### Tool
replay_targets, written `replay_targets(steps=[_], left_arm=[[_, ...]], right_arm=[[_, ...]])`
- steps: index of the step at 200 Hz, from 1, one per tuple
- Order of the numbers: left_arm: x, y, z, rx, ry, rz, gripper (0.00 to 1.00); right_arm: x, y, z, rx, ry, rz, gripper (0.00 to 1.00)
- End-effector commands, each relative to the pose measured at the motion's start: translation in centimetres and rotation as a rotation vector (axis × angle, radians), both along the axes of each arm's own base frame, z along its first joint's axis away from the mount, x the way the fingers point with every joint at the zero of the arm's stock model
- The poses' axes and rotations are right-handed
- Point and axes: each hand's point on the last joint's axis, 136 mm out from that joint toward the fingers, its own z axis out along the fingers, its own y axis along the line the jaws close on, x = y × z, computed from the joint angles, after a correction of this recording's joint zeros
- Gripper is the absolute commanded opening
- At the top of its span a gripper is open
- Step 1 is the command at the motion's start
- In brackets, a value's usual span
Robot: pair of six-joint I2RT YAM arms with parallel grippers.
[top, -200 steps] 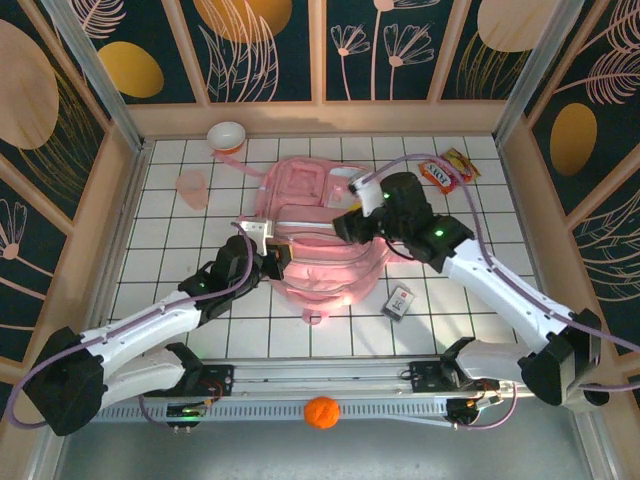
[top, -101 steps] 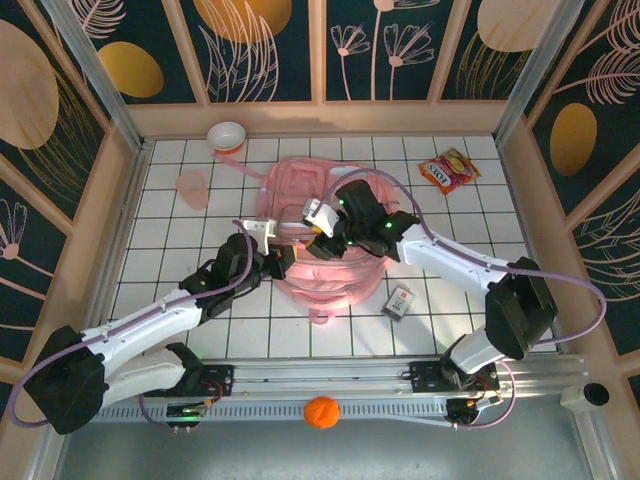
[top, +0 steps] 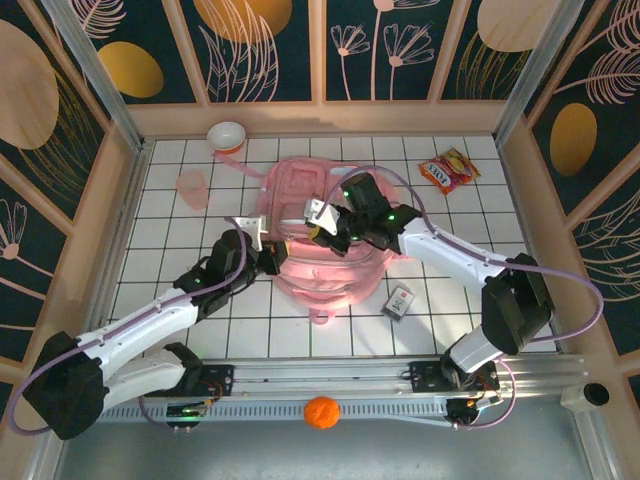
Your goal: Pack the student bag
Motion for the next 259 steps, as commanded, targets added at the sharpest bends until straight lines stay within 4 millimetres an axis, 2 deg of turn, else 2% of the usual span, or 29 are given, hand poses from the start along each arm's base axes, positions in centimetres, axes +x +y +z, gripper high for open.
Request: replay_targets(steps=[1, 24, 42, 59, 70, 94, 116, 147, 181, 204, 225, 259], left_arm=[[2.0, 4.0, -0.7, 0.072, -0.008, 0.147, 0.00], [2.5, 4.5, -1.0, 0.107, -0.016, 0.146, 0.00], [2.4, 3.5, -0.4, 0.096, -0.040, 0.082, 0.00], [2.1, 2.2, 0.9, 0.071, -0.091, 0.000, 0.24], [2.0, 1.9, 1.9, 0.068, -0.129, -0.025, 0.35], [1.8, 1.8, 3.8, 0.124, -0.233, -0.082, 0.52], [1.3, 1.0, 5.5, 0.237, -0.372, -0.209, 0.62], [0.7, -0.5, 7.0, 0.391, -0.549, -0.405, 0.64], [-1.0, -2.9, 6.7, 0.491, -0.738, -0.685, 0.66], [-0.7, -3.7, 6.6, 0.518, -0.795, -0.744, 0.65], [-0.8, -4.4, 5.5, 0.549, -0.831, -0.820, 0.61], [0.1, -5.0, 4.9, 0.568, -0.842, -0.834, 0.58]], right_arm=[[-2.8, -1.0, 3.9, 0.056, -0.031, 0.162, 0.00], [-2.1, -1.6, 4.3, 0.043, -0.029, 0.140, 0.00], [-1.3, -1.5, 4.5, 0.049, -0.035, 0.109, 0.00], [-1.1, -1.2, 4.5, 0.071, -0.030, 0.099, 0.00], [-1.1, -1.0, 4.5, 0.083, -0.021, 0.107, 0.00], [-1.4, -0.7, 4.5, 0.094, 0.000, 0.125, 0.00], [-1.7, -0.6, 4.7, 0.100, 0.008, 0.142, 0.00], [-2.0, -0.6, 5.1, 0.121, 0.020, 0.151, 0.00], [-2.2, -0.5, 5.4, 0.142, 0.037, 0.156, 0.00], [-2.5, -0.4, 5.5, 0.154, 0.050, 0.162, 0.00], [-2.5, -0.3, 5.6, 0.161, 0.059, 0.162, 0.00], [-2.6, -0.2, 5.7, 0.172, 0.071, 0.160, 0.00]])
